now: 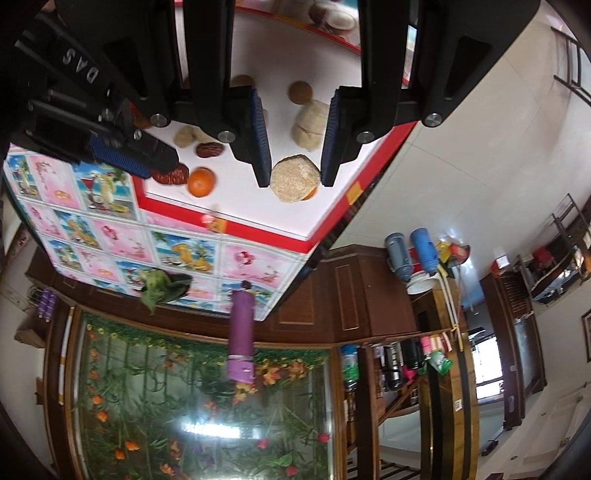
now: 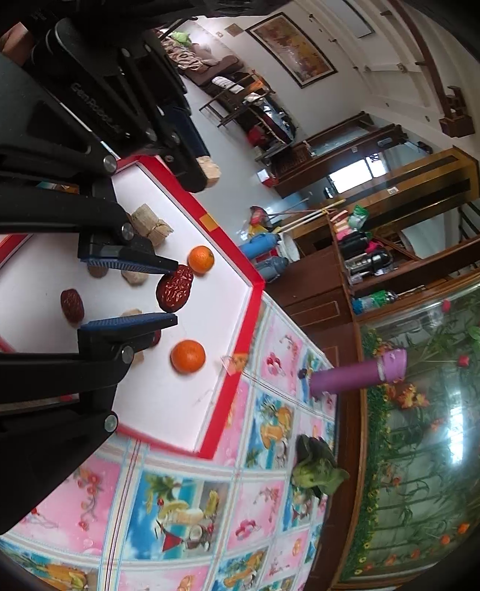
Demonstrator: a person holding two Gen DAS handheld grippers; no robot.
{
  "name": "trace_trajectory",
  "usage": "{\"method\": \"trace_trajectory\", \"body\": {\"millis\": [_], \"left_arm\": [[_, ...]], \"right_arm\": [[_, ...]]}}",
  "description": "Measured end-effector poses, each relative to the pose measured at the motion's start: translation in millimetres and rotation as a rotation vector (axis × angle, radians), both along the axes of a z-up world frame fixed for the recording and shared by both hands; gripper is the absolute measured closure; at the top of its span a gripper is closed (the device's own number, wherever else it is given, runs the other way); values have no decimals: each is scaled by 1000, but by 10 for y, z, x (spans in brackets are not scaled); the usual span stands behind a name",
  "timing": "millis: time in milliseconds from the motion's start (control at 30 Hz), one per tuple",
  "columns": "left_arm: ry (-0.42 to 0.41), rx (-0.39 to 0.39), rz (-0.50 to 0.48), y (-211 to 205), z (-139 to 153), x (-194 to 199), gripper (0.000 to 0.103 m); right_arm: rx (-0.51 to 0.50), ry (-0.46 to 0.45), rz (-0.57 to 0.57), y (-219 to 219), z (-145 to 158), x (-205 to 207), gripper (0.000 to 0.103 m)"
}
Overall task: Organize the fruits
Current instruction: 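Place the red date on the tray with the right tool while the left tool places its pastry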
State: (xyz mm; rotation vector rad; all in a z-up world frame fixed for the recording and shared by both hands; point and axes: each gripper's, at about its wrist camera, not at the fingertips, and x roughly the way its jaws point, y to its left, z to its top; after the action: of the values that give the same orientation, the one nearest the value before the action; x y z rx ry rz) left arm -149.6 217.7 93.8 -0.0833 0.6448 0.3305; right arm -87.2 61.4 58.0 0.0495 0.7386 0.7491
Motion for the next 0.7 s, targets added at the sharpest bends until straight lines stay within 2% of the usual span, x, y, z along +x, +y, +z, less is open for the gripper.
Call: {"method": "trace_trajectory", "body": {"millis": [267, 500, 700], "left_arm": [[81, 6, 37, 95, -201, 204, 74], [144, -10, 15, 66, -319, 323, 74], [172, -15, 7, 75, -374, 355, 74]], "right_arm": [[-49, 58, -35, 78, -211, 110, 83], [-68, 101, -80, 16, -340, 229, 83], [-41, 137, -110, -122, -367, 318, 83]]}}
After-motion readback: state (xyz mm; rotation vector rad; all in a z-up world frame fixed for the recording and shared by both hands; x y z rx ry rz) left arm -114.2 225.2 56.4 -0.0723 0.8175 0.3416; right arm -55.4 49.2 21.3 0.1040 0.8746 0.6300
